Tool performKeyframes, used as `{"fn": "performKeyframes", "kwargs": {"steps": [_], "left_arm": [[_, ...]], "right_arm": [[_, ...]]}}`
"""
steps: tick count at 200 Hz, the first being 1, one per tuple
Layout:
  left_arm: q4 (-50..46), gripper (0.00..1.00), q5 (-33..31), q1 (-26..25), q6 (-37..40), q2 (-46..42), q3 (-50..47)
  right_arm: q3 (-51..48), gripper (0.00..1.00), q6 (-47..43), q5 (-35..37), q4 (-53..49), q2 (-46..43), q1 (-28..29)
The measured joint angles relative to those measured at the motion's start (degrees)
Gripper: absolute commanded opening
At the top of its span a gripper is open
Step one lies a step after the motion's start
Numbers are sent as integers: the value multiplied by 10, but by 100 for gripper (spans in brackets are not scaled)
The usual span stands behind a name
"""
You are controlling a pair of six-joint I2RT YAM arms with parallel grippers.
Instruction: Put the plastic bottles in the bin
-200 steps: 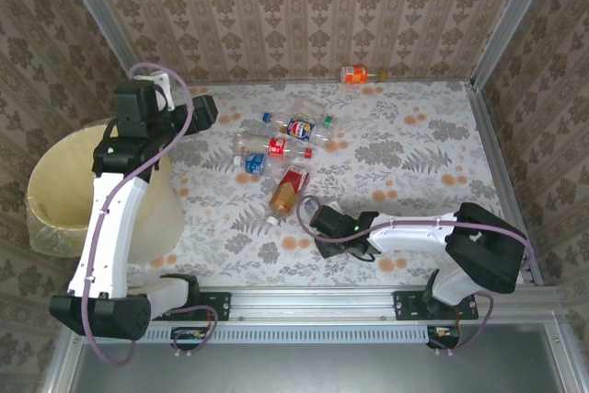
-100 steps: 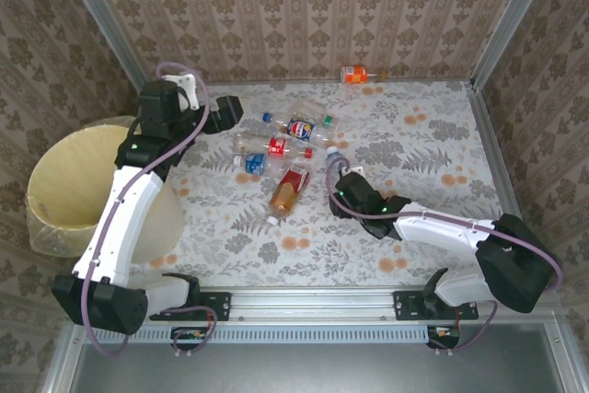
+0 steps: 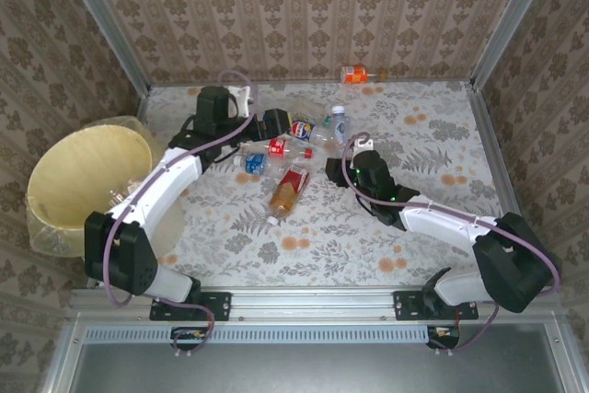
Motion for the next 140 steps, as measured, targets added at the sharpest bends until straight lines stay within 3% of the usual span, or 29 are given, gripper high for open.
{"fn": "performKeyframes", "kwargs": {"steps": [65,115,140], "left_arm": [[53,100,-8,-97,-15,71,24],[73,100,-17,-106,-26,104,48],[81,91,-18,-106,-36,111,48]], "right_arm": [[7,47,-6,-121,87,7,0],[24,48,-11,-188,115,15,1],[28,48,-12,-201,124,28,1]]}}
